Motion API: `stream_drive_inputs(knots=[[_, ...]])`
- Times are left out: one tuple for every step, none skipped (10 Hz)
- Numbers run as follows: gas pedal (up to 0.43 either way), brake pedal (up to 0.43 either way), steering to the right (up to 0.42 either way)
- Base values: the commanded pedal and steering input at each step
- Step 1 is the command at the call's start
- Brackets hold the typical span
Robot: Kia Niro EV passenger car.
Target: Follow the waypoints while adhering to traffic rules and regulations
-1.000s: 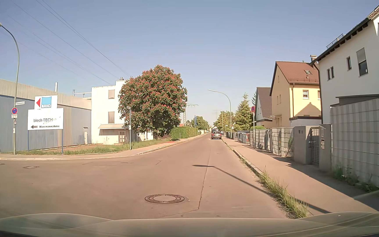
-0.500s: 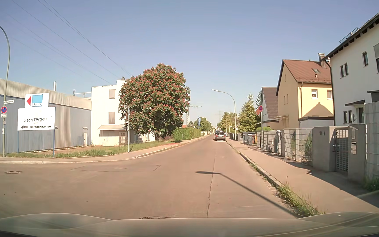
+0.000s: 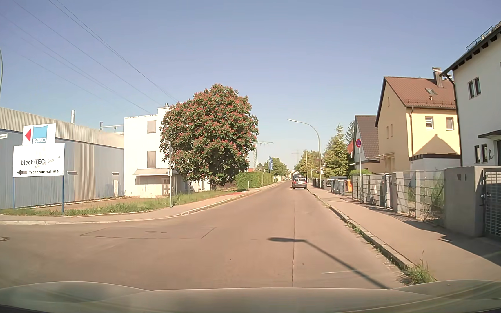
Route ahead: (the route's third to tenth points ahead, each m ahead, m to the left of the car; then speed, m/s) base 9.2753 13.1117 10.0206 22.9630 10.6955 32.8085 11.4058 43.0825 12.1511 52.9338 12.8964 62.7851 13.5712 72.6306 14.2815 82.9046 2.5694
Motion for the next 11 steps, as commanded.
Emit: stream_drive_inputs(knots=[[0.000,0.000,-0.188],[0.008,0.000,-0.244],[0.008,0.000,-0.281],[0.008,0.000,-0.300],[0.008,0.000,-0.304],[0.000,0.000,-0.314],[0.000,0.000,-0.328],[0.000,0.000,-0.342],[0.000,0.000,-0.357],[0.000,0.000,-0.380],[0.059,0.000,-0.411]])
